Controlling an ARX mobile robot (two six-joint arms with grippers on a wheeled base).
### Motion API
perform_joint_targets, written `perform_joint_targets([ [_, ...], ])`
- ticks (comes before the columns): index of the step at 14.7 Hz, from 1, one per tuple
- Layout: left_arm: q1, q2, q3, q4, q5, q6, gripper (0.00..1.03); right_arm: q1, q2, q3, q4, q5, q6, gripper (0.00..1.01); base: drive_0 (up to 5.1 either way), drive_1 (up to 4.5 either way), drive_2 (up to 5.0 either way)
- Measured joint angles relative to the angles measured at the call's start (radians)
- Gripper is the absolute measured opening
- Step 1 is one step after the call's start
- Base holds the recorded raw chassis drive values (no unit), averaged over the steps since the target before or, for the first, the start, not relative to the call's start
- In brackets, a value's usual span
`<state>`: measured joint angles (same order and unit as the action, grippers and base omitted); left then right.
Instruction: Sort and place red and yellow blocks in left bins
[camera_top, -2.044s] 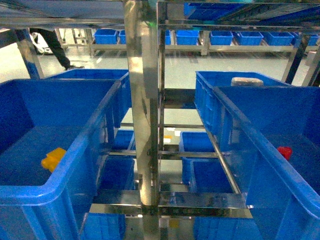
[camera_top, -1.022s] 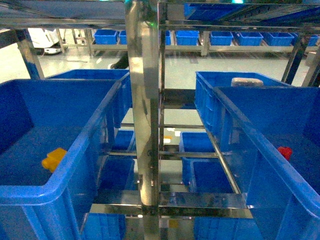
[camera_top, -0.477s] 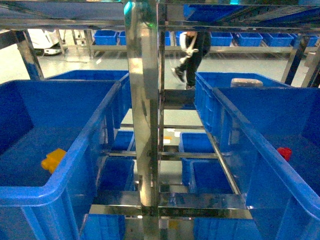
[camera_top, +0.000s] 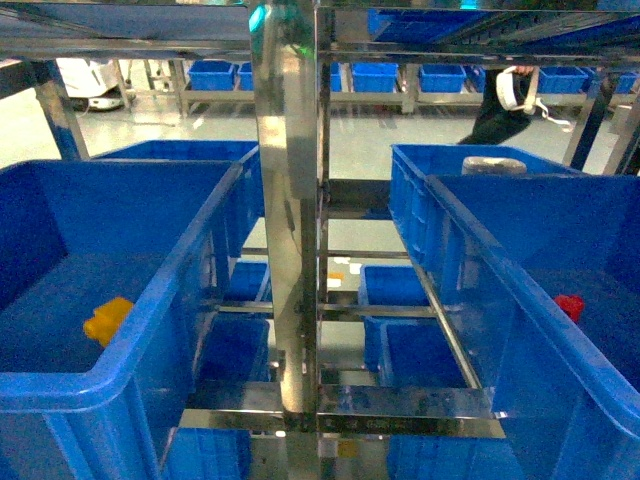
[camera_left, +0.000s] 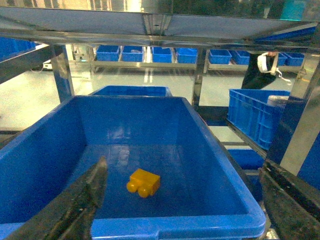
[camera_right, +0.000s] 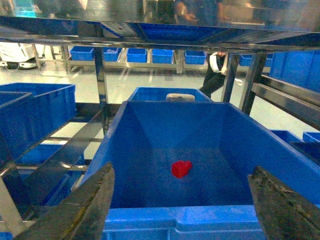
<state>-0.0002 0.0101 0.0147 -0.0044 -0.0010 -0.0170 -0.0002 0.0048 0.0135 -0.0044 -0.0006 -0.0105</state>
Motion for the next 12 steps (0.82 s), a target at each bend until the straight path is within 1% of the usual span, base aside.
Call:
perform_joint_targets([
  [1, 0.0, 0.0, 0.0, 0.0, 0.0, 0.002, 1.0, 0.0, 0.0, 0.0, 0.0, 0.0, 0.0, 0.93, 0.0, 0.0, 0.0],
  [2, 0.0, 0.0, 0.0, 0.0, 0.0, 0.002, 0.97, 0.0, 0.0, 0.0, 0.0, 0.0, 0.0, 1.0, 0.0, 0.0, 0.0],
  [3, 0.0, 0.0, 0.0, 0.0, 0.0, 0.002, 0.98, 0.0, 0.0, 0.0, 0.0, 0.0, 0.0, 0.97, 0.0, 0.0, 0.0],
  [12, 0.0, 0.0, 0.0, 0.0, 0.0, 0.002, 0.98, 0.0, 0.0, 0.0, 0.0, 0.0, 0.0, 0.98, 0.0, 0.0, 0.0],
])
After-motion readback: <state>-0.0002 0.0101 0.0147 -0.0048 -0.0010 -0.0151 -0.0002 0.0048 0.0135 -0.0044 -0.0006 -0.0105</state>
